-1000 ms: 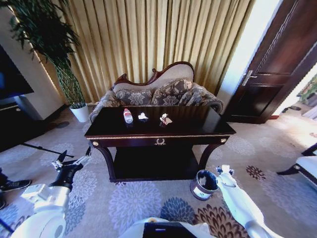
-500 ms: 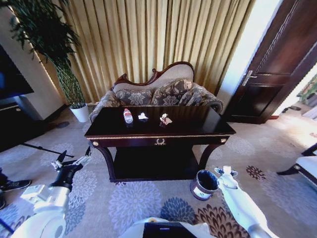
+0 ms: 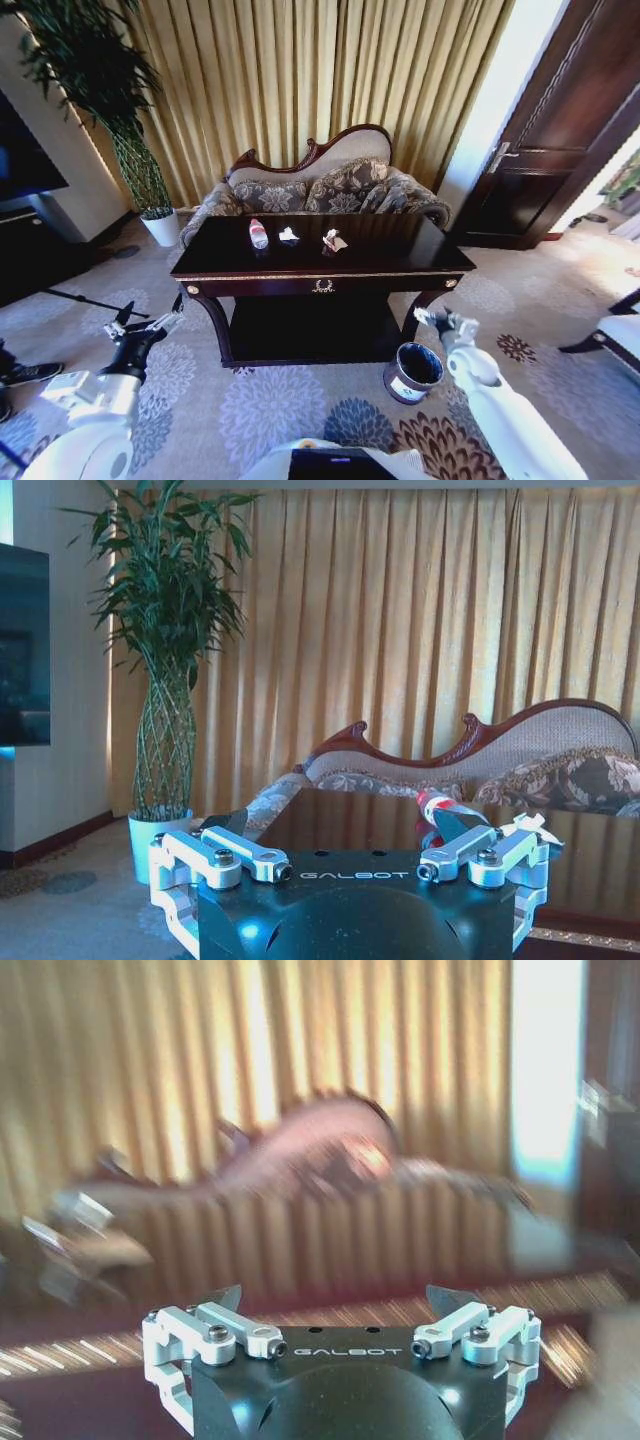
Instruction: Move to the front of the table and place the trash on the table into the trash bin.
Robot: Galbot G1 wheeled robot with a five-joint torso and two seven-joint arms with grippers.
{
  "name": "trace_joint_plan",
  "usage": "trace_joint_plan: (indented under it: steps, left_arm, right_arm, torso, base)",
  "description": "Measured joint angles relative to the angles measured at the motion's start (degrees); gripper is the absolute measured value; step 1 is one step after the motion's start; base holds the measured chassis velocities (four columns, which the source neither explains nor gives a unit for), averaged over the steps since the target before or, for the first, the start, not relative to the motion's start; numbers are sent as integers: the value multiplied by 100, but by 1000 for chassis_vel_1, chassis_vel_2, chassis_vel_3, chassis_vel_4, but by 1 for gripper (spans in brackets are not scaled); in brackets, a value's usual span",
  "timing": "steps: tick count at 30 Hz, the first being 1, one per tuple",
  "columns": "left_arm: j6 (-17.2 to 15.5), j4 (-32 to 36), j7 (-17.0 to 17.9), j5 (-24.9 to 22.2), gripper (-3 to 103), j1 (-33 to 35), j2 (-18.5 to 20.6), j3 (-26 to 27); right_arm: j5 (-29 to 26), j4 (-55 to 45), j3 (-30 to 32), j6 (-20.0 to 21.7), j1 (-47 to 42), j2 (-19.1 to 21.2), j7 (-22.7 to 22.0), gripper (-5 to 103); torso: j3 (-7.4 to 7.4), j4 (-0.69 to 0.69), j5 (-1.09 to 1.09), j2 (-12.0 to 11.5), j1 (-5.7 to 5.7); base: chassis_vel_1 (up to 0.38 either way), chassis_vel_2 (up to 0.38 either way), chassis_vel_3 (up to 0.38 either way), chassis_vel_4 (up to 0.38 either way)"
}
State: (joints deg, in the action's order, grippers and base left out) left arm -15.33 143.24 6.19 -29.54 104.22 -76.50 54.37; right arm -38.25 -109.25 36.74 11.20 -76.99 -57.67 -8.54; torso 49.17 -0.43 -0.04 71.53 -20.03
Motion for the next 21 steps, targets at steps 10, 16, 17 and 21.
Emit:
trace_joint_plan:
  steps: [10, 16, 17, 21]
  left_arm:
    - [-12, 0, -5, 13, 100, 9, -4, -23]
    - [-18, 0, -6, 22, 100, 25, -8, -38]
    - [-18, 0, -7, 38, 100, 25, -8, -46]
    - [-18, 0, -7, 121, 100, 22, -8, -94]
  right_arm:
    - [346, -2002, -152, 406, -491, 13, -502, 100]
    - [440, -2134, -96, 422, -648, 48, -552, 100]
    - [443, -2134, -81, 423, -668, 50, -553, 100]
    - [435, -2156, -55, 443, -698, 51, -552, 100]
  torso:
    - [0, 0, 2, 0, 0]
    - [0, 0, 3, 0, 0]
    - [0, 0, 3, 0, 0]
    - [0, 0, 3, 0, 0]
  base:
    - [0, 0, 0, 0]
    - [0, 0, 0, 0]
    - [0, 0, 0, 0]
    - [0, 0, 0, 0]
